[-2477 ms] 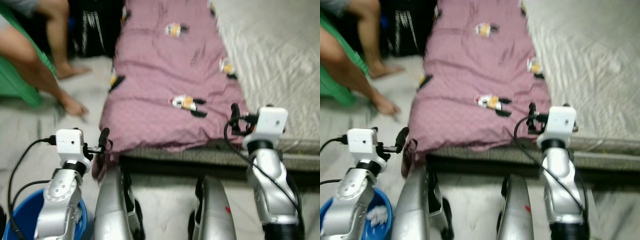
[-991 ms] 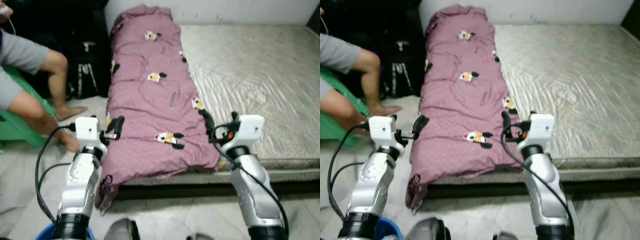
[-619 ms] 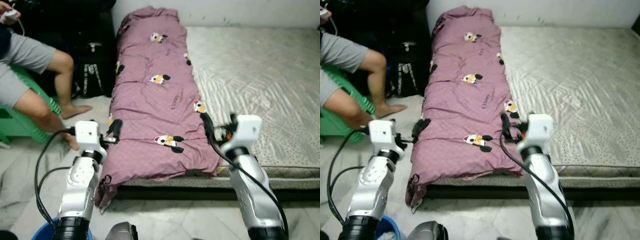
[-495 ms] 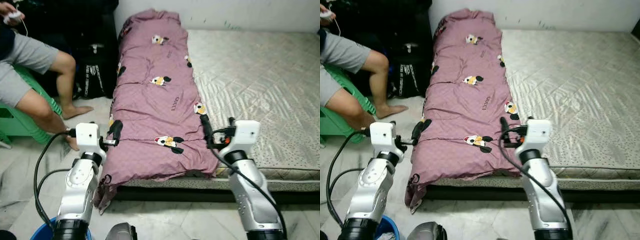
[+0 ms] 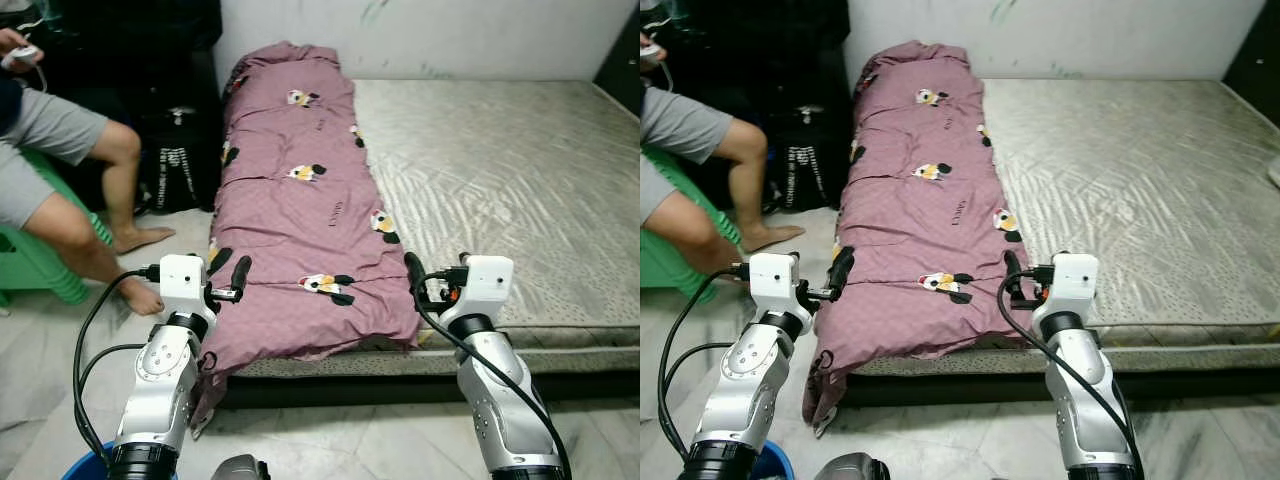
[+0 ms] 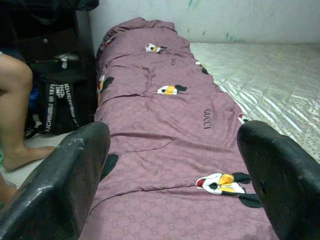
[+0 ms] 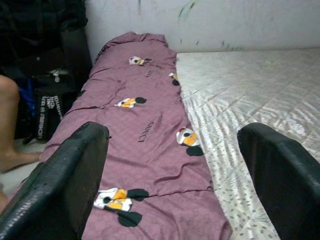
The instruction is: Clean up the room
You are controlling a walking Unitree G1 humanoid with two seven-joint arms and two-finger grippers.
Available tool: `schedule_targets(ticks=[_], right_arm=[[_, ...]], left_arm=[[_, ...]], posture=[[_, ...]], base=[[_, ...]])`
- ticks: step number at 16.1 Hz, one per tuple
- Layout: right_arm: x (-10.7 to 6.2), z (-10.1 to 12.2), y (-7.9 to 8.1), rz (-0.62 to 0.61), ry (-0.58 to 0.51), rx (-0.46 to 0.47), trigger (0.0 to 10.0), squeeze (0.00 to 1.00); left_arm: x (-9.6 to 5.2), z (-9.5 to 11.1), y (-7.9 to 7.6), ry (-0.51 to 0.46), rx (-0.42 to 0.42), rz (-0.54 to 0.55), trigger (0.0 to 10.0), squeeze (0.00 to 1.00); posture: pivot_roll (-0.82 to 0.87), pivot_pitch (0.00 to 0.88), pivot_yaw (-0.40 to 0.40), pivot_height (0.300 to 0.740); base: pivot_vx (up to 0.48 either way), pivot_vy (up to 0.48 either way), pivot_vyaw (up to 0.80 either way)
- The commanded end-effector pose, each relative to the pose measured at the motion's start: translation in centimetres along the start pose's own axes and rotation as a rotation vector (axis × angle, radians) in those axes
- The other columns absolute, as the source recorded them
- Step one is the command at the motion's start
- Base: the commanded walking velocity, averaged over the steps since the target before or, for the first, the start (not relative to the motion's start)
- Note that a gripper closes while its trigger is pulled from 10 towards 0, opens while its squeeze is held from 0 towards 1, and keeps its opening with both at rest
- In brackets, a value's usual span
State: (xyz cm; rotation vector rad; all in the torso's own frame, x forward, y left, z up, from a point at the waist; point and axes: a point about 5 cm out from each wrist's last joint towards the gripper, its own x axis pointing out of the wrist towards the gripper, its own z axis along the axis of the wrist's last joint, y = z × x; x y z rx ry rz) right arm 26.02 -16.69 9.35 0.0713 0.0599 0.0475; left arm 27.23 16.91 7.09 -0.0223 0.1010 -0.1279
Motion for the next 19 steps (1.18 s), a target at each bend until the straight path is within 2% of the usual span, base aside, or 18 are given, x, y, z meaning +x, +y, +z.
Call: schedule_targets(ticks=[1, 6, 9, 13, 16, 19], right_arm=[[0.4, 0.3, -0.1, -0.004, -0.011, 0.000, 10.0, 0.00], [1.2, 0.1, 0.7, 0.013, -0.019, 0.005, 10.0, 0.00], [0.8, -0.9, 1.0, 0.049, 0.021, -0.004, 10.0, 0.00], [1.3, -0.4, 0.7, 0.077, 0.017, -0.023, 10.0, 0.00], [1.0, -0.9, 0.4, 0.103, 0.042, -0.047, 10.0, 0.00], [1.2, -0.9, 0.6, 0.120, 0.048, -0.056, 10.0, 0.00]], left_arm=[[0.2, 0.2, 0.1, 0.005, 0.005, -0.007, 10.0, 0.00], [0.4, 0.8, 0.6, -0.012, 0.023, 0.003, 10.0, 0.00], [-0.3, 0.5, 0.6, -0.016, 0.035, 0.033, 10.0, 0.00], [-1.0, 0.1, 0.6, -0.015, 0.021, 0.065, 10.0, 0.00], [-2.1, -0.5, 1.3, 0.001, 0.023, 0.104, 10.0, 0.00], [-2.3, -0.6, 1.1, 0.001, 0.013, 0.124, 10.0, 0.00]], posture=[[-0.05, 0.000, -0.001, 0.740], [-0.01, 0.000, -0.001, 0.740], [0.03, 0.000, -0.045, 0.740], [0.07, 0.000, -0.088, 0.740], [0.08, 0.000, -0.111, 0.740], [0.08, 0.000, -0.124, 0.740]], base=[[0.000, 0.000, 0.00], [0.000, 0.000, 0.00], [0.000, 0.000, 0.00], [0.000, 0.000, 0.00], [0.000, 0.000, 0.00], [0.000, 0.000, 0.00]])
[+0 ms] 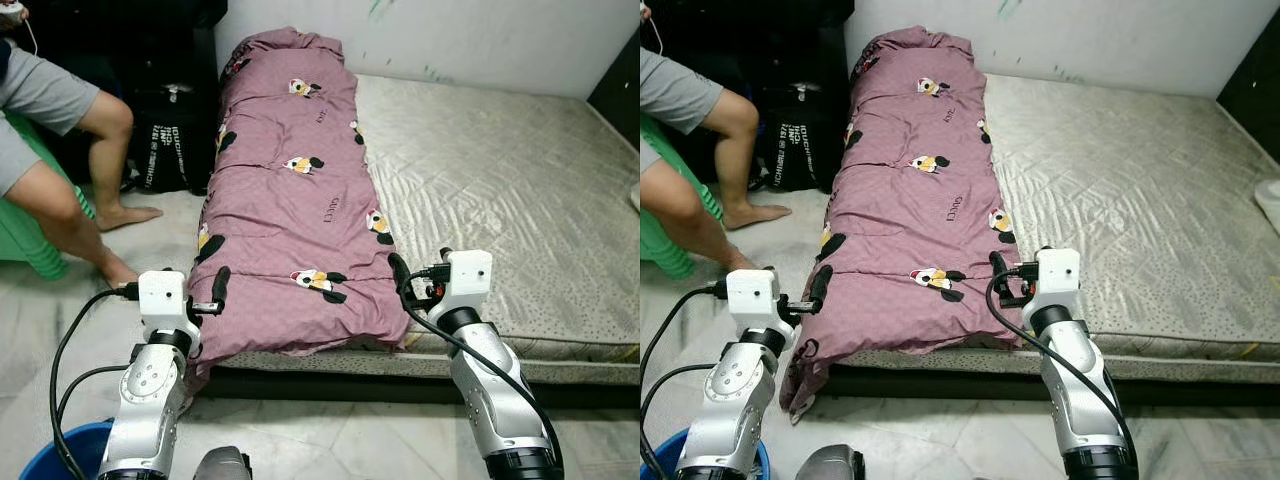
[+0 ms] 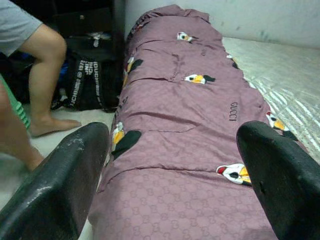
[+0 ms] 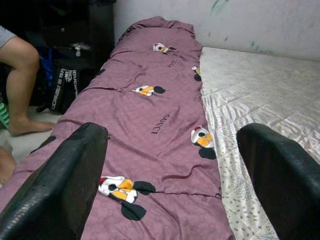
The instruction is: Clean up the room
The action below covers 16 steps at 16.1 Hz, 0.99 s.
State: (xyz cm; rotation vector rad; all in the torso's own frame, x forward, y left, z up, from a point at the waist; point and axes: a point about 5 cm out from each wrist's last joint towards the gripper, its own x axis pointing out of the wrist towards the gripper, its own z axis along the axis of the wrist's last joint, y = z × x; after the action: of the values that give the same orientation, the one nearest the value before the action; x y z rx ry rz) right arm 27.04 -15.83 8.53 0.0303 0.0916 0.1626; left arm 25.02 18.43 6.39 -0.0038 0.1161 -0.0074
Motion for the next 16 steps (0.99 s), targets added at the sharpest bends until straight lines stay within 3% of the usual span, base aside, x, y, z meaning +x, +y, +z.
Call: schedule_targets(ticks=[1, 6, 11, 16], right_arm=[[0.1, 0.0, -0.2, 0.006, 0.011, -0.029, 10.0, 0.00], [-0.1, 0.2, -1.2, -0.050, 0.014, -0.062, 10.0, 0.00], [-1.5, -0.7, -1.6, -0.120, 0.034, -0.033, 10.0, 0.00], [-2.0, -1.2, -1.9, -0.151, 0.040, -0.020, 10.0, 0.00]], left_arm=[[-0.1, 0.3, -0.3, -0.013, -0.001, 0.003, 10.0, 0.00], [0.1, 0.1, -0.8, -0.006, -0.025, -0.005, 10.0, 0.00], [0.6, 0.5, -1.6, -0.009, -0.047, -0.110, 10.0, 0.00], [0.8, 0.8, -1.8, -0.009, -0.030, -0.151, 10.0, 0.00]], posture=[[0.08, 0.000, -0.123, 0.740], [0.03, 0.000, -0.111, 0.740], [-0.02, 0.000, -0.052, 0.740], [-0.02, 0.000, -0.024, 0.740]], base=[[0.000, 0.000, 0.00], [0.000, 0.000, 0.00], [0.000, 0.000, 0.00], [0.000, 0.000, -0.53]])
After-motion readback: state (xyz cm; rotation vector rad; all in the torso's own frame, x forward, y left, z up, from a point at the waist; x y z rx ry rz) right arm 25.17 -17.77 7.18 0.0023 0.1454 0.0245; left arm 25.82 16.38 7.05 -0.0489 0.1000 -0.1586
